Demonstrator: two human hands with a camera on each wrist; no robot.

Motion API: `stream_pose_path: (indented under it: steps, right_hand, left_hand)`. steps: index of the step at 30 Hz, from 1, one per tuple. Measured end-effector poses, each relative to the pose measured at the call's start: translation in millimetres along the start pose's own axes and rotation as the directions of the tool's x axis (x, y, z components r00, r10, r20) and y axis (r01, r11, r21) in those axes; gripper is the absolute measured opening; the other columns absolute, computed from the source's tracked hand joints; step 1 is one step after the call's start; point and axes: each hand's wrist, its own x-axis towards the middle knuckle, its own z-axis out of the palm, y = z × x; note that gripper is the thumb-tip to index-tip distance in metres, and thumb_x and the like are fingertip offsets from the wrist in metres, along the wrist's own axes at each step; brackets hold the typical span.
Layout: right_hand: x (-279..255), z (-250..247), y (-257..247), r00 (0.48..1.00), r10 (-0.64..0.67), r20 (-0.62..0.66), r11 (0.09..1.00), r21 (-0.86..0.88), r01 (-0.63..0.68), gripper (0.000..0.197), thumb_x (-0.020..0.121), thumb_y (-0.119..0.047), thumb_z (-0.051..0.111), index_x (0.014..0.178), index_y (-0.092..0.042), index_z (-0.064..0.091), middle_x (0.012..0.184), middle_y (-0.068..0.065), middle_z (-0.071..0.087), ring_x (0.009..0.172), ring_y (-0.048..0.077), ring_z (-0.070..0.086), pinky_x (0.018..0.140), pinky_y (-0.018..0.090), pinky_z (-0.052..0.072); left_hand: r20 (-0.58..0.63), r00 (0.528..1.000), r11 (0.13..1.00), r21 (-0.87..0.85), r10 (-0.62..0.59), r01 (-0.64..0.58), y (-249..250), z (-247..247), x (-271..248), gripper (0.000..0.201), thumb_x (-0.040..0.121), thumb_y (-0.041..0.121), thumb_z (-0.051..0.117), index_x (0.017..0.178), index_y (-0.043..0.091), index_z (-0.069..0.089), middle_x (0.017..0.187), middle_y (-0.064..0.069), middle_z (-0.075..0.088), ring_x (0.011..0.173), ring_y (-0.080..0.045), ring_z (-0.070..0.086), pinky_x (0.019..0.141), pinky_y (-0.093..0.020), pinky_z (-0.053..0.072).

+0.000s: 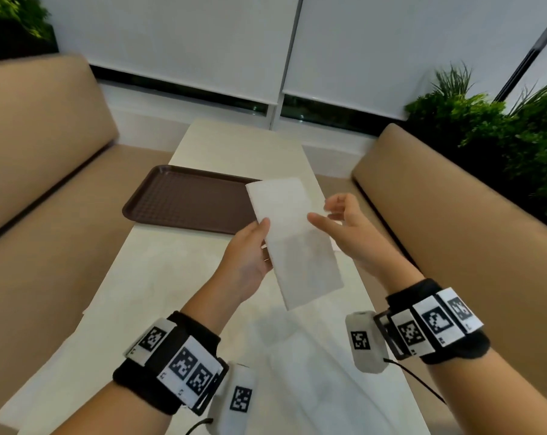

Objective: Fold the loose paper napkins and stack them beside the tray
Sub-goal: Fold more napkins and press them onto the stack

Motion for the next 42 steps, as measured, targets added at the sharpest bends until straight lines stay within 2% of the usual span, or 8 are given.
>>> stream_pose_path:
  steps: [5, 13, 17, 21, 27, 34, 37, 42]
  right_hand:
    - [9.7, -10.3, -25.9, 0.976, -0.189, 0.112, 0.934, -0.285, 0.214, 0.085, 0.074, -0.04, 0.077, 0.141, -0.026, 0.026, 0.136, -0.011, 0.036, 0.125, 0.003, 0.032, 0.1, 0.021, 0.029]
    - [33.6, -31.3, -16.5, 0.975, -0.078, 0.207, 0.979, -0.168, 0.114, 0.027, 0.088, -0.028, 0.065, 0.101, -0.004, 0.066, 0.098, 0.015, 0.071, 0.087, 0.028, 0.069, 0.081, 0.039, 0.057]
    - [38.0, -35.6, 44.6, 0.989, 0.077, 0.128, 0.994, 0.063, -0.086, 0.017, 0.094, -0.021, 0.059, 0.102, -0.007, 0.065, 0.104, 0.018, 0.069, 0.087, 0.029, 0.066, 0.082, 0.044, 0.054]
    - [48.7, -31.6, 115.6, 0.952, 0.28, 0.124, 0.948, 0.12, -0.294, 0.012, 0.092, -0.023, 0.058, 0.102, -0.031, 0.058, 0.093, 0.018, 0.059, 0.081, 0.03, 0.057, 0.073, 0.046, 0.048]
    - [98.7, -34.5, 164.8, 0.946, 0.323, -0.016, 0.941, 0.109, -0.319, 0.024, 0.095, -0.001, 0.047, 0.078, -0.013, 0.058, 0.073, 0.007, 0.053, 0.05, 0.012, 0.048, 0.038, 0.02, 0.033]
    - [183.4, -45.1, 194.9, 0.949, 0.272, -0.157, 0.924, -0.232, -0.303, 0.042, 0.086, 0.004, 0.056, 0.127, -0.004, 0.055, 0.123, 0.01, 0.043, 0.106, 0.026, 0.052, 0.073, 0.024, 0.047]
    - [197.5, -36.5, 210.5, 0.954, 0.225, -0.197, 0.893, -0.35, -0.283, 0.04, 0.088, 0.009, 0.046, 0.127, 0.001, 0.051, 0.112, 0.001, 0.03, 0.113, 0.029, 0.047, 0.086, 0.024, 0.043]
    - [197.5, -23.3, 235.2, 0.954, 0.276, -0.12, 0.793, -0.533, -0.296, 0.031, 0.092, -0.002, 0.04, 0.12, -0.003, 0.054, 0.123, 0.005, 0.037, 0.123, 0.031, 0.038, 0.093, 0.025, 0.034]
  left_hand:
    - [0.204, 0.979, 0.893, 0.438, 0.013, -0.103, 2.8, -2.0, 1.5, 0.028, 0.101, 0.029, 0.042, 0.106, 0.017, 0.067, 0.104, -0.005, 0.071, 0.092, -0.017, 0.067, 0.081, -0.032, 0.052]
    - [0.319, 0.946, 0.799, 0.583, -0.06, -0.146, 0.2, -22.5, 7.4, 0.025, 0.095, 0.017, 0.055, 0.118, 0.014, 0.063, 0.106, -0.012, 0.072, 0.093, -0.024, 0.069, 0.084, -0.037, 0.053]
    - [0.223, 0.972, 0.793, 0.605, -0.079, -0.074, -19.6, -48.6, 14.7, 0.042, 0.086, 0.011, 0.068, 0.118, 0.036, 0.056, 0.105, -0.003, 0.069, 0.092, 0.0, 0.066, 0.08, -0.028, 0.056]
    - [0.041, 0.998, 0.791, 0.61, 0.042, -0.059, -43.8, -50.3, 47.5, 0.032, 0.086, -0.001, 0.063, 0.101, 0.028, 0.058, 0.099, -0.004, 0.059, 0.077, -0.02, 0.061, 0.055, -0.019, 0.047]
    - [-0.08, 0.996, 0.747, 0.664, 0.032, 0.03, -73.3, -34.5, 145.5, 0.048, 0.086, -0.007, 0.052, 0.057, 0.026, 0.071, 0.092, -0.006, 0.066, 0.079, -0.021, 0.052, 0.057, -0.023, 0.035]
    - [0.033, 0.997, 0.586, 0.808, 0.064, -0.064, -85.7, -2.4, 249.3, 0.043, 0.087, -0.005, 0.059, 0.129, 0.006, 0.055, 0.132, -0.012, 0.054, 0.119, -0.027, 0.053, 0.099, -0.032, 0.045]
    - [0.111, 0.992, 0.359, 0.925, 0.056, -0.124, -101.9, 0.9, 269.8, 0.047, 0.093, 0.007, 0.054, 0.139, 0.009, 0.044, 0.142, -0.009, 0.045, 0.128, -0.025, 0.044, 0.105, -0.03, 0.036]
    - [0.143, 0.988, -0.377, 0.913, -0.059, -0.155, -118.3, -6.9, 277.1, 0.042, 0.099, 0.039, 0.033, 0.139, 0.026, 0.04, 0.157, -0.006, 0.005, 0.144, -0.027, 0.004, 0.11, -0.046, 0.016]
